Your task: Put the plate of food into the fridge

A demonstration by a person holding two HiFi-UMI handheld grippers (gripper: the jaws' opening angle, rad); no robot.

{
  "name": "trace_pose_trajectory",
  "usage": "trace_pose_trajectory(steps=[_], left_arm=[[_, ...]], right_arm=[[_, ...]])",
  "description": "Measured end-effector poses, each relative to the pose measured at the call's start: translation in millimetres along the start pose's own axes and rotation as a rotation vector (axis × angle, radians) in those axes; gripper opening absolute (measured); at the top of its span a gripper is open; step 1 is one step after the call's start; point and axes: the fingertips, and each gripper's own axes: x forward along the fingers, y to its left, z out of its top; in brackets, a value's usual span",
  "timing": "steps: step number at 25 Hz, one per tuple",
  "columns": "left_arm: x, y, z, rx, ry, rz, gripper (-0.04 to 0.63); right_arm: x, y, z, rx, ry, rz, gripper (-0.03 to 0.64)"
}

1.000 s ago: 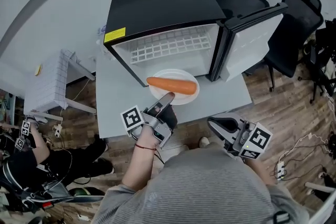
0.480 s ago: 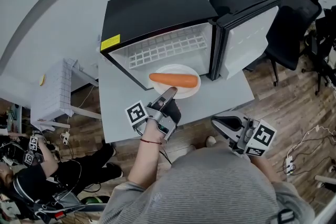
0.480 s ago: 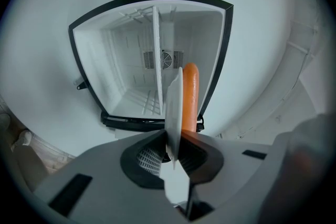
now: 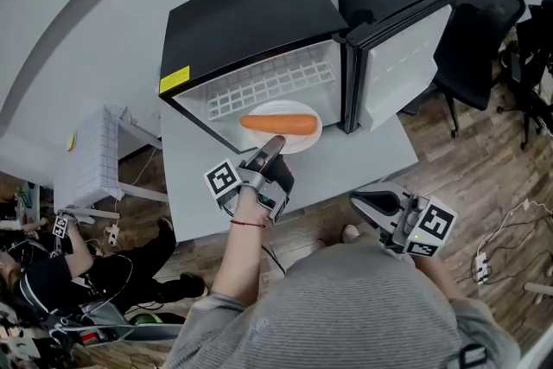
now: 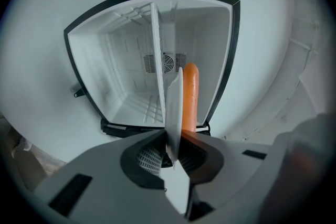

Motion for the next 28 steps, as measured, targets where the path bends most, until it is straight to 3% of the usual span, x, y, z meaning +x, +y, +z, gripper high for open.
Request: trace_pose_trajectory(steps=[28], left_arm=[[43,18,65,-0.032,-0.088,0.057,0.051]], right_arm=[[5,-27,1,0.01,0.014,-0.042,0.014]])
